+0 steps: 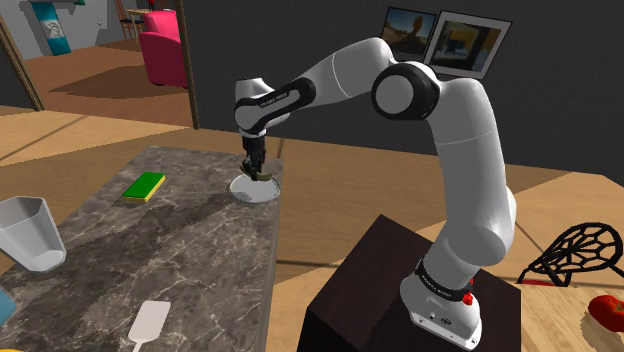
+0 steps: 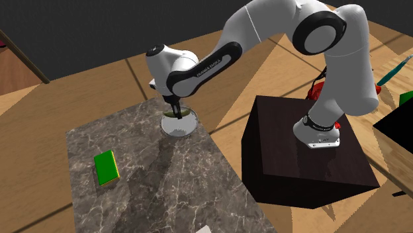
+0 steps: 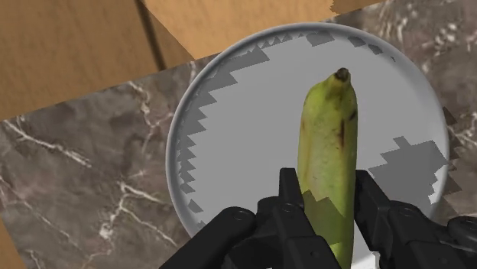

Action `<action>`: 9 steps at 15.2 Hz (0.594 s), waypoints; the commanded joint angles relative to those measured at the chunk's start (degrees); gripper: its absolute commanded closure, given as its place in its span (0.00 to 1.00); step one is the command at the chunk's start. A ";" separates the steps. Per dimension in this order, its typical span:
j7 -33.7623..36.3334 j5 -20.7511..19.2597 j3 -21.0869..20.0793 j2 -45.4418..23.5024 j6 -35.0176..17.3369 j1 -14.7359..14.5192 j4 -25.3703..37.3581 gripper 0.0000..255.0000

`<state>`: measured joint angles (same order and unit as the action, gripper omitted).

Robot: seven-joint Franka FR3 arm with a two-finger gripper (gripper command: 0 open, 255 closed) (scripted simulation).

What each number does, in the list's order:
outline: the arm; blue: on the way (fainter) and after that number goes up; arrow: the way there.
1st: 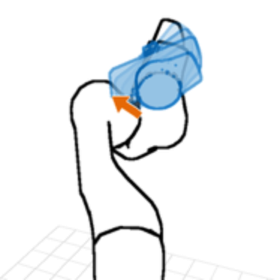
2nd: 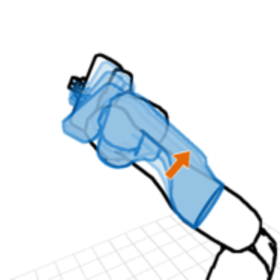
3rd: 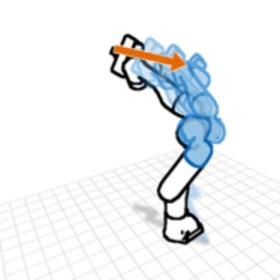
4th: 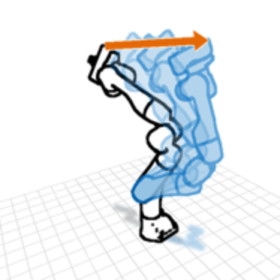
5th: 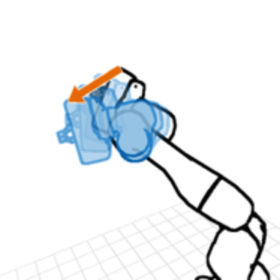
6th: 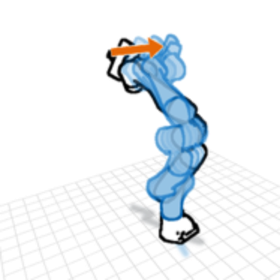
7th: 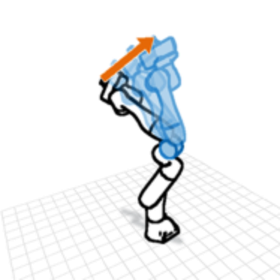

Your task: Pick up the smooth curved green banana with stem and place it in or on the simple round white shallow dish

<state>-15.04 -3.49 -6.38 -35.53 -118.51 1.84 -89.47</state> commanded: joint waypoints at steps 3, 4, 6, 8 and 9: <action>0.04 -0.17 0.12 -1.60 -1.94 -0.04 -0.31 1.00; 0.04 -0.17 0.12 -1.61 -1.93 -0.05 -0.30 1.00; 0.04 -0.17 0.12 -1.61 -1.93 -0.05 -0.29 1.00; 0.04 -0.17 0.12 -1.61 -1.93 -0.05 -0.29 1.00; 0.04 -0.17 0.12 -1.61 -1.93 -0.05 -0.29 1.00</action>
<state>-15.00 -3.66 -6.25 -37.14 -120.43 1.80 -89.77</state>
